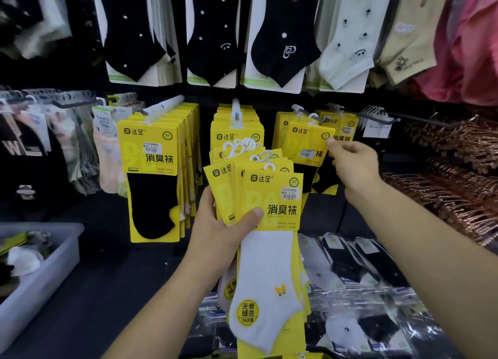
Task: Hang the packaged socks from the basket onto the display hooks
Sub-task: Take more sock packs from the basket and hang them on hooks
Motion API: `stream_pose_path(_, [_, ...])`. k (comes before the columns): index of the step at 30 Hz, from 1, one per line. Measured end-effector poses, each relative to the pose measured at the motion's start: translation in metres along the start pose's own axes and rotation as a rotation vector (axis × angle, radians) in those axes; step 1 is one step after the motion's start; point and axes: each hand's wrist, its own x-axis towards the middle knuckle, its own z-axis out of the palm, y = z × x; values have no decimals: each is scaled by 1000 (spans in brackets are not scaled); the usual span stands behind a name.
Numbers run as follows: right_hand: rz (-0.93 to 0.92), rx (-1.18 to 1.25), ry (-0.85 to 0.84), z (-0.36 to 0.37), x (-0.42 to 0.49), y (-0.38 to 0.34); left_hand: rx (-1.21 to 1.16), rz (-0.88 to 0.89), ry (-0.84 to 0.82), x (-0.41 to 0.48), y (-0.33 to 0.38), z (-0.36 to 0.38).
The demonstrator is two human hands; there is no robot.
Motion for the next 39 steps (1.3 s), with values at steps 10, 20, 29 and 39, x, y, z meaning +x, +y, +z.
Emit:
stream_pose_path(10, [-153,-69,-443,-4,-100,-7,-6,7,29,-2,-3,7])
stream_pose_path(20, [-16,76,-420,-15,-108,-4,-82,-5,-42,-7,4,8])
stream_pose_path(29, [47,128,-498,-24,-99,-13,-136,-66,21,-11,2,10])
stream_pose_path(39, [-161,-131,-597,-33,-90,-24,30,-9,20,-12,0,11])
